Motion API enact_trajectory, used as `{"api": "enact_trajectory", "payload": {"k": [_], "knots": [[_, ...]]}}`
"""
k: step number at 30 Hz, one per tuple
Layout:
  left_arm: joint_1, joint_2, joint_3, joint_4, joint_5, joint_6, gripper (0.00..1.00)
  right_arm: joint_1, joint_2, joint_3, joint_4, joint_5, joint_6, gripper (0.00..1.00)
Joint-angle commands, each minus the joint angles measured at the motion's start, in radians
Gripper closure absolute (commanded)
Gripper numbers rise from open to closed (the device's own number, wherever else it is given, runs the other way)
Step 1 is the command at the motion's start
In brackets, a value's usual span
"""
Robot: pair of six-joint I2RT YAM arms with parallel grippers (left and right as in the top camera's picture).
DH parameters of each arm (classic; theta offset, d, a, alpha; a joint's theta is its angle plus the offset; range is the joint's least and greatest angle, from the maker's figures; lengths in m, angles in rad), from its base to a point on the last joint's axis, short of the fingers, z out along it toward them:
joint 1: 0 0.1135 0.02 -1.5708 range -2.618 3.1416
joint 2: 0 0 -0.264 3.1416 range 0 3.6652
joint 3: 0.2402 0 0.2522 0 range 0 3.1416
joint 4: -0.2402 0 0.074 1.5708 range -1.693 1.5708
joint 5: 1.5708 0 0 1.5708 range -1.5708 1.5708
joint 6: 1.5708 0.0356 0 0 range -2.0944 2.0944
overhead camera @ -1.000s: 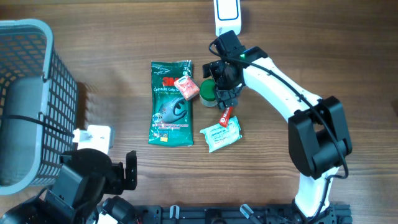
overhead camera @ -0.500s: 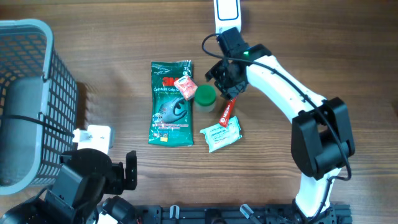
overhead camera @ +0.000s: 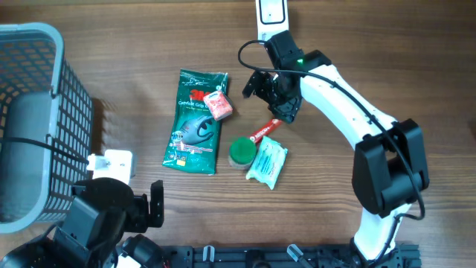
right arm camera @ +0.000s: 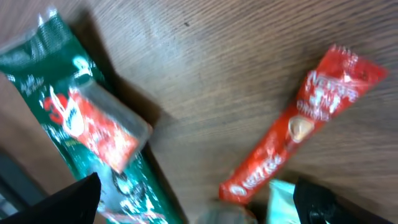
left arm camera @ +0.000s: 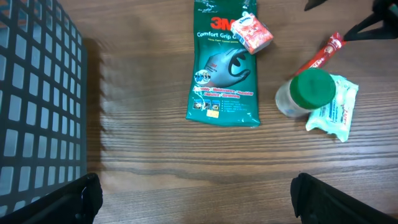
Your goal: Scan the item barcode
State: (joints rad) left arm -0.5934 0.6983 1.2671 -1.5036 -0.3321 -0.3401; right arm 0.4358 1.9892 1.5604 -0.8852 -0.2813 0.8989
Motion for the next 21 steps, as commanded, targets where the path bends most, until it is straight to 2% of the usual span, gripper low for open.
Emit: {"api": "enact_trajectory", "payload": {"k": [1,5,9,16,21], "knots": [[0.003,-0.005,0.003,0.002,-0.009,-0.013,0.00,0.012,-0.050,0.024,-0.068,-0.006,-0.142,0.00],[0.003,-0.005,0.003,0.002,-0.009,-0.013,0.00,0.033,-0.052,0.024,-0.170,0.039,-0.227,0.00],[0.003,-0.005,0.003,0.002,-0.009,-0.013,0.00,0.079,-0.057,0.024,-0.226,0.111,-0.214,0.00],[0.003,-0.005,0.003,0.002,-0.009,-0.013,0.00,0.137,-0.064,0.024,-0.225,0.117,-0.161,0.00],[0.003,-0.005,0.003,0.002,-0.010,-0.013,0.00,0.203,-0.064,0.024,-0.222,0.137,-0.371,0.00]]}}
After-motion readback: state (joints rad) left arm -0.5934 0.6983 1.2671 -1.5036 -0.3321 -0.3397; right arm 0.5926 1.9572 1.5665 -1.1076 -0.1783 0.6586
